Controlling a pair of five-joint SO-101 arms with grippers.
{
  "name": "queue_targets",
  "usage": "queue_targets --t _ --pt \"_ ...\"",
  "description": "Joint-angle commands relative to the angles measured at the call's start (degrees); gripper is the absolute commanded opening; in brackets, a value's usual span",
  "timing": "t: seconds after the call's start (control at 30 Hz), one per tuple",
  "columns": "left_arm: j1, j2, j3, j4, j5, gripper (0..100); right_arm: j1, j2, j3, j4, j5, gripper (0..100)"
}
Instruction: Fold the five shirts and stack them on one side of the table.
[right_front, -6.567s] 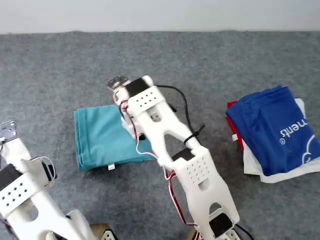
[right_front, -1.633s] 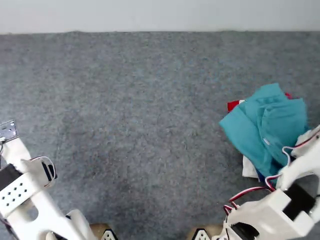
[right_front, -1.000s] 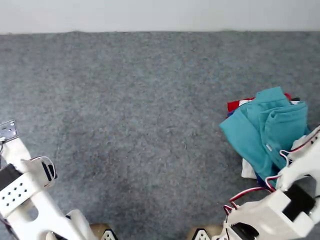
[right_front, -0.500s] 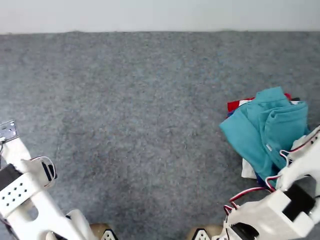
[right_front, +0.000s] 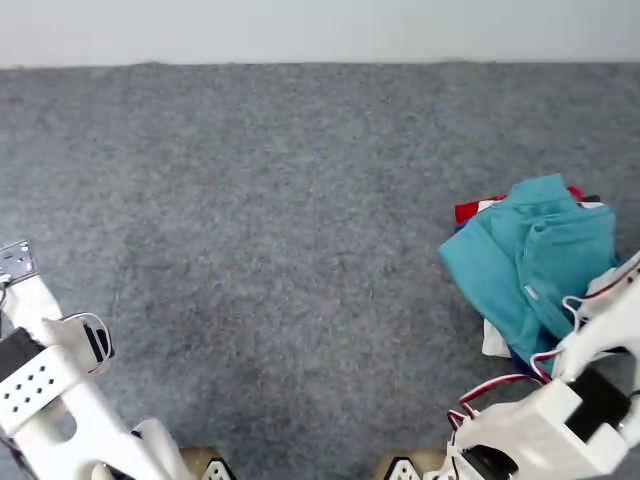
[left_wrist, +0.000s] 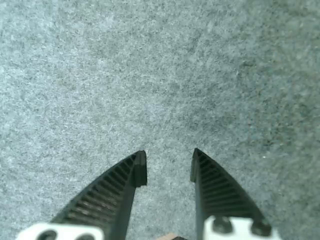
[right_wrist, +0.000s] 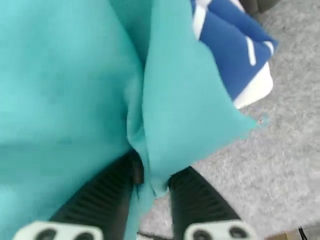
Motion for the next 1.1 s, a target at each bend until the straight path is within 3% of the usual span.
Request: queue_targets --t 0.0,0.1,0.3,0.8,1.07 --pt "0.4 -0.6 0.2 -0.8 -0.1 16 0.4 -3.4 -8.9 8.0 0.4 23.9" --pt "0.4 -0.6 0.2 -0.8 -0.1 16 0.4 -4.0 -13.8 9.8 0.3 32.3" --pt "0.4 -0.6 0.2 -0.8 -0.1 16 -2.2 -7.2 -15.3 9.6 0.1 30.7" --pt "0.4 -0.6 0.2 -0.8 -0.1 16 -27.3 -7.7 -14.8 9.8 -4.2 29.2" --pt "0.4 -0.6 0.2 -0.8 -0.1 16 -32.0 -7.1 -14.6 9.2 -4.0 29.2"
